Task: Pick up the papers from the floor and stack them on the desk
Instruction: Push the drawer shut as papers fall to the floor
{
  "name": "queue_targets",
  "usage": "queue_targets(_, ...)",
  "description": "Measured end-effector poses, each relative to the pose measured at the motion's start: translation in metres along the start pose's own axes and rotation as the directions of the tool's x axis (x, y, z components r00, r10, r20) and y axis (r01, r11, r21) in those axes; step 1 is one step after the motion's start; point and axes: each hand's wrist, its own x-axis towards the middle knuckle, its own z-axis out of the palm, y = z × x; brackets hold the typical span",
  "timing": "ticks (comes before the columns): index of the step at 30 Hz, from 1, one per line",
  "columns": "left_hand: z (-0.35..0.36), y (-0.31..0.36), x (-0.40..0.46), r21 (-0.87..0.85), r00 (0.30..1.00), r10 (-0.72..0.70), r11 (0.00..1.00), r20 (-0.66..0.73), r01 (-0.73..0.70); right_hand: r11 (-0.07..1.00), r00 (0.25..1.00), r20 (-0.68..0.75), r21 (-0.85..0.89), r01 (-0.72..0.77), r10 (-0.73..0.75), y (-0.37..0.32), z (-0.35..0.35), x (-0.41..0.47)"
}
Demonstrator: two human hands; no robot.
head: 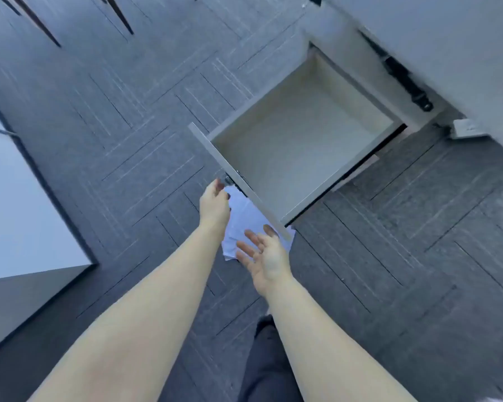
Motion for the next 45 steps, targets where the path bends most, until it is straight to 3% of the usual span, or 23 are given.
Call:
queue_targets(4, 0.015, 0.002, 0.015, -0.063, 0.999, -0.030, 0.998, 0.013, 0.031, 0.999, 0.998, -0.060, 0.023, 0.023, -0.022, -0.008, 0.003, 0.020)
queue_targets(8, 0.025, -0.001, 0.026, -0.015, 0.999, -0.031, 0.999, 0.028, 0.031, 0.996, 0.995, -0.081, 0.068, 0.059, -0.053, -0.021, 0.001, 0.028)
queue_targets(16, 0.090, 0.040, 0.037, 0.090, 0.990, 0.108, 0.989, 0.085, -0.116, 0.992, 0.980, -0.149, -0.017, 0.127, -0.129, -0.097, -0.014, 0.047)
queue_targets(21, 0.145, 0.069, 0.048, 0.197, 0.975, 0.223, 0.956, 0.003, -0.219, 0.984, 0.978, -0.127, -0.082, 0.156, -0.166, -0.155, -0.028, 0.058)
queue_targets(32, 0.249, 0.122, 0.084, 0.239, 0.956, 0.274, 0.940, -0.108, -0.242, 0.969, 0.971, -0.095, -0.141, 0.204, -0.218, -0.262, -0.055, 0.090)
queue_targets(45, 0.294, 0.139, 0.101, 0.209, 0.961, 0.263, 0.948, -0.085, -0.241, 0.936, 0.941, -0.108, -0.189, 0.298, -0.322, -0.299, -0.066, 0.107)
